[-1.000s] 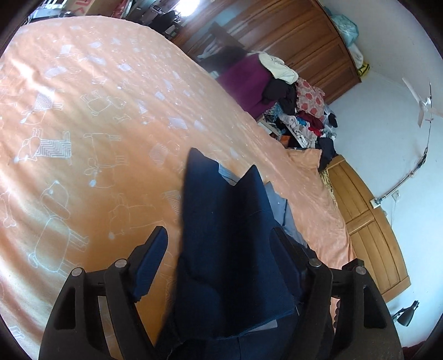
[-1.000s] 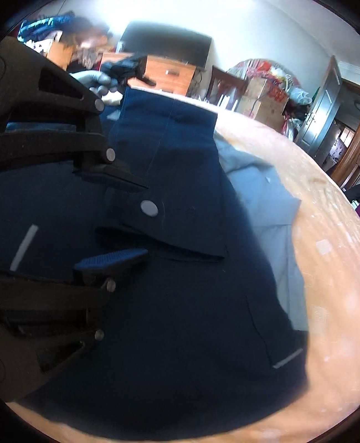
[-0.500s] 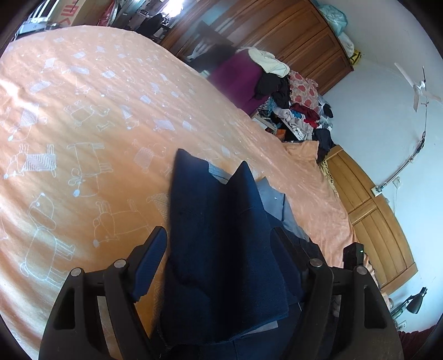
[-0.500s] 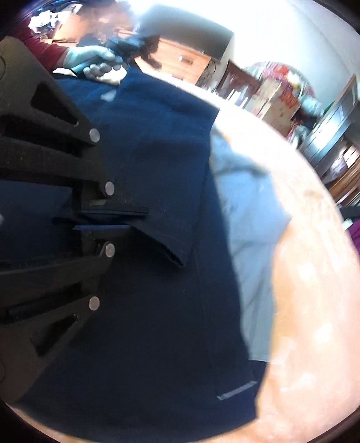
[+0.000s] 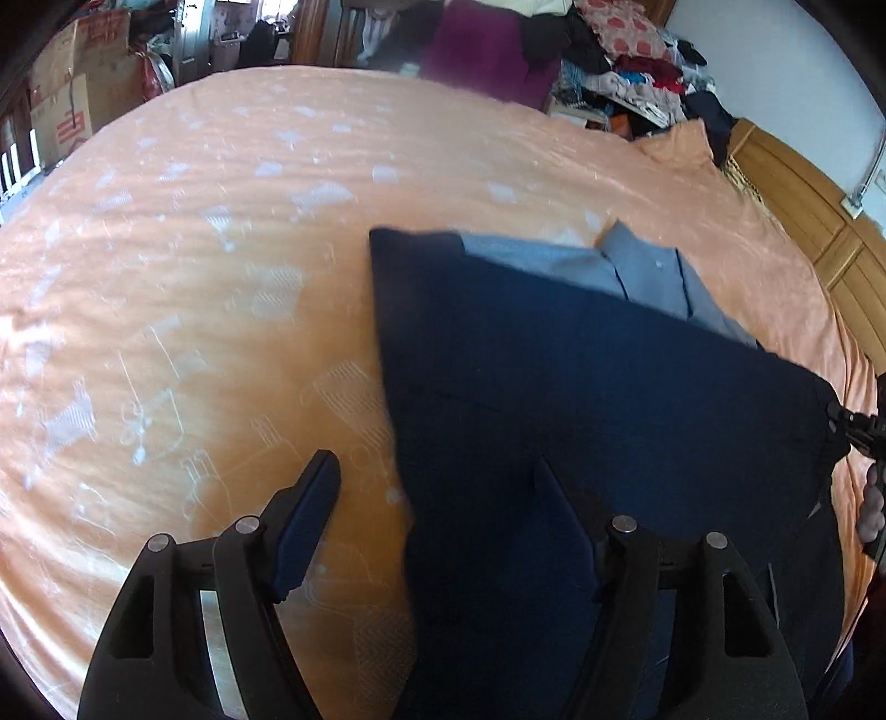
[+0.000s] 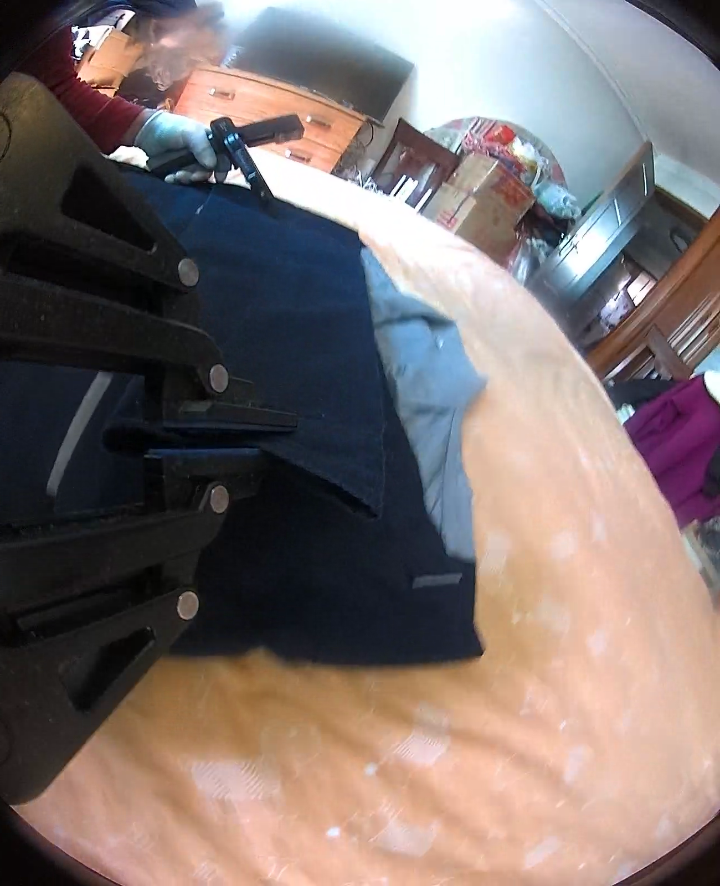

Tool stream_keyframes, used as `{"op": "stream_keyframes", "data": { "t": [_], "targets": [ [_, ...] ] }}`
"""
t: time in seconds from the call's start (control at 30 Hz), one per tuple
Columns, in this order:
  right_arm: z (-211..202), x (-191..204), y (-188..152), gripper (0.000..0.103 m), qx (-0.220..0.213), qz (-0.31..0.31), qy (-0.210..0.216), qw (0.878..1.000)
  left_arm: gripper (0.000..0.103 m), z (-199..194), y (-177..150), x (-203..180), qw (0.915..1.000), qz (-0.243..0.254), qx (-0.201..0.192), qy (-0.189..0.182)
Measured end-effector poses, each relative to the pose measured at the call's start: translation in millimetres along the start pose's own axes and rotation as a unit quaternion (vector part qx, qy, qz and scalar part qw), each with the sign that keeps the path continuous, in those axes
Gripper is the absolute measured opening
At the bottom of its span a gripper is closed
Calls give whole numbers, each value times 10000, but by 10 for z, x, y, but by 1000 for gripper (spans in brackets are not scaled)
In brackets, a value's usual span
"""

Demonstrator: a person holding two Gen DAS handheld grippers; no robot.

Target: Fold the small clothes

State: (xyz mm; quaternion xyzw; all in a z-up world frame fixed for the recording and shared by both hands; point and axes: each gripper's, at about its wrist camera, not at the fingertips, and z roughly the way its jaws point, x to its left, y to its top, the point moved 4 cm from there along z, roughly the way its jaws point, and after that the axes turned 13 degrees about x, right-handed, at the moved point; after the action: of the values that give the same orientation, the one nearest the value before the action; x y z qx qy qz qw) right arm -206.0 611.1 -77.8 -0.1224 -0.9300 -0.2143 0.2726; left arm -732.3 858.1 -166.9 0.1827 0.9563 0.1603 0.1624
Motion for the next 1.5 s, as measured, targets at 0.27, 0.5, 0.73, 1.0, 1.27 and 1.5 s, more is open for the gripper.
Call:
{"op": "stream_keyframes", "data": {
  "t": [0.27, 0.5, 0.73, 1.0, 1.27, 1.5],
  "targets": [
    [-19, -17, -150, 16, -82, -221, -1083, 9938, 75, -85, -69, -20, 9999, 66, -46, 138],
    [458, 323, -310, 16, 632, -758, -207, 9949, 75, -300, -132, -243, 9983, 101, -339, -459],
    [97, -232, -602, 0, 689, -229, -383, 9966, 73, -389, -580, 177, 9987, -300, 139, -393],
    [-795, -461, -1304, 79, 121, 471, -958, 9942, 74, -1162, -1421, 900, 9894, -1410, -298, -159],
    [-385, 249, -1457, 86, -250, -11, -2001, 9795, 92, -1148, -1338, -533, 9970, -183, -593, 464],
    [175, 474, -1583, 94, -59, -687, -2696, 9605, 95, -285, -1319, -1355, 9898, 272, 87, 1394]
  ]
}}
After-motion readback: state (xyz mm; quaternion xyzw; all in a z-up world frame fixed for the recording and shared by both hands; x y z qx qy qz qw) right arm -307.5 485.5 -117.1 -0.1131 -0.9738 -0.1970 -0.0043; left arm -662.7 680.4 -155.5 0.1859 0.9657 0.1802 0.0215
